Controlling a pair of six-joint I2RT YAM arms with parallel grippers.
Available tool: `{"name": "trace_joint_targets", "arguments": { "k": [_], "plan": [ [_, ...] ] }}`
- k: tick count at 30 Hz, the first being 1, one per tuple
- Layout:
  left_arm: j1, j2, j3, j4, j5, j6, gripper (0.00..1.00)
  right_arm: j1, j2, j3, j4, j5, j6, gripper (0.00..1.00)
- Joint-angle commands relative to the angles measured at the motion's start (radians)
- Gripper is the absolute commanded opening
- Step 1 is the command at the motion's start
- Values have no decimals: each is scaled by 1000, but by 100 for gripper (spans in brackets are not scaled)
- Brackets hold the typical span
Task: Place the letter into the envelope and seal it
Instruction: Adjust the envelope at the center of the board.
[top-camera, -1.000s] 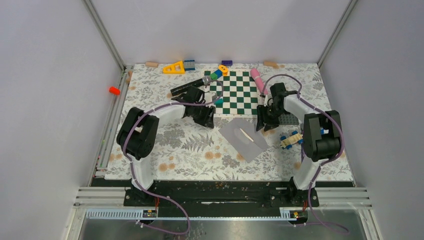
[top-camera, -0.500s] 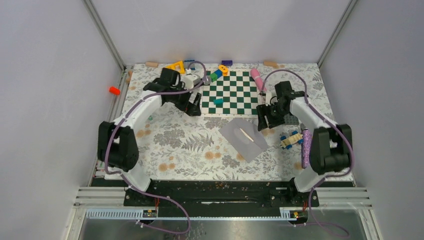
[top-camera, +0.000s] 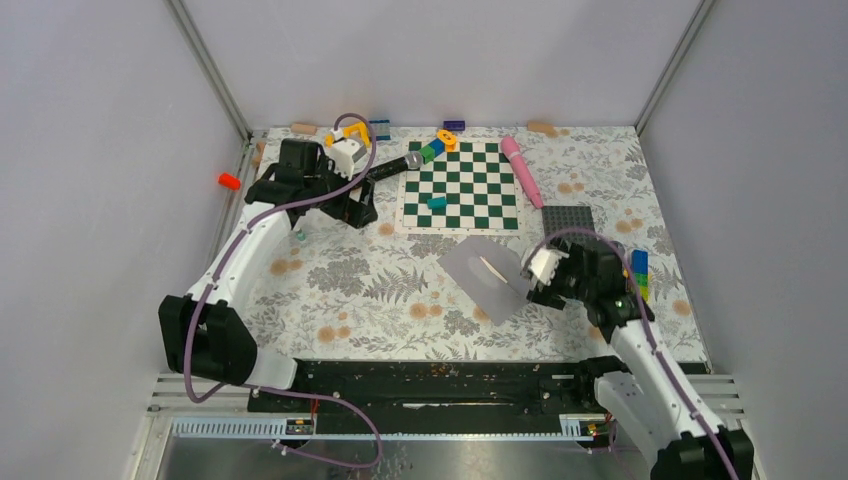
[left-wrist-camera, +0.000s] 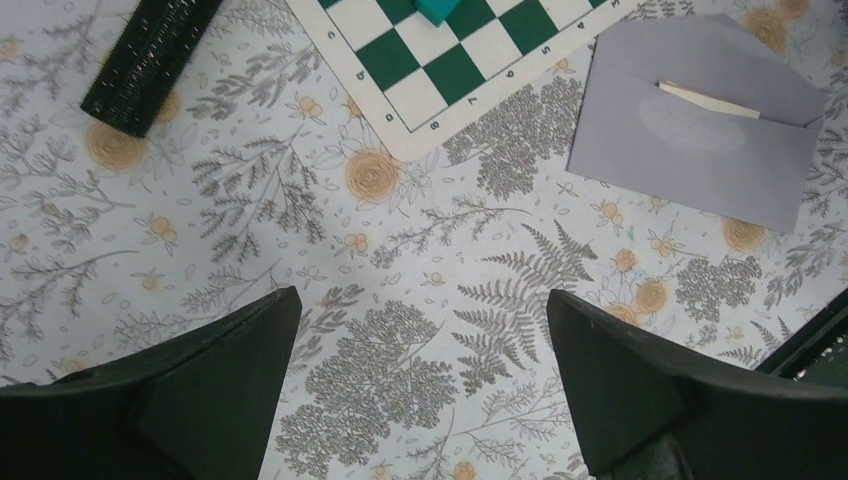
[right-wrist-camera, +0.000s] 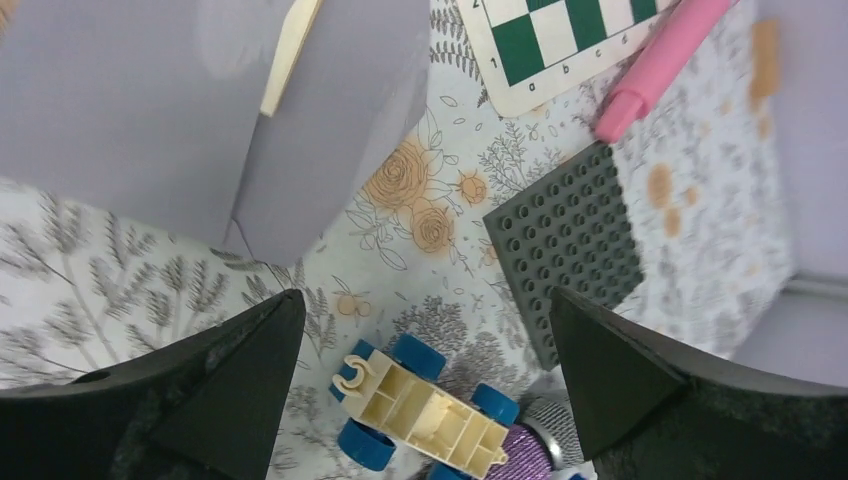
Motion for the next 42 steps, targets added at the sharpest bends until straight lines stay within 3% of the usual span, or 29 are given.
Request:
{"name": "trace_joint_targets", "arguments": {
  "k": [1,7,12,16,21,31,42],
  "plan": [
    [2,-64,-30,53,2,-48,99,5,-94,-160,238,-12,-371,100],
    [1,-82,-29,52,92,-96,99,6,-15,-243,199,-11,-712,100],
    [1,-81,-33,55,93,-98,99,5,71,-260,242,-93,-754,100],
    [2,-82,-40,71,58,-88,99,5,139,-270,202,-132,-926,100],
    [2,-79,-60,86,18,-65,99,20,201,-266,172,-224,-1016,100],
    [3,-80,-78,98,26,-68,99,269,117,-305,195,-246,-847,100],
    [16,-110,-71,119,-55,-38,99,401,211,-296,360,-252,-735,100]
  ]
}}
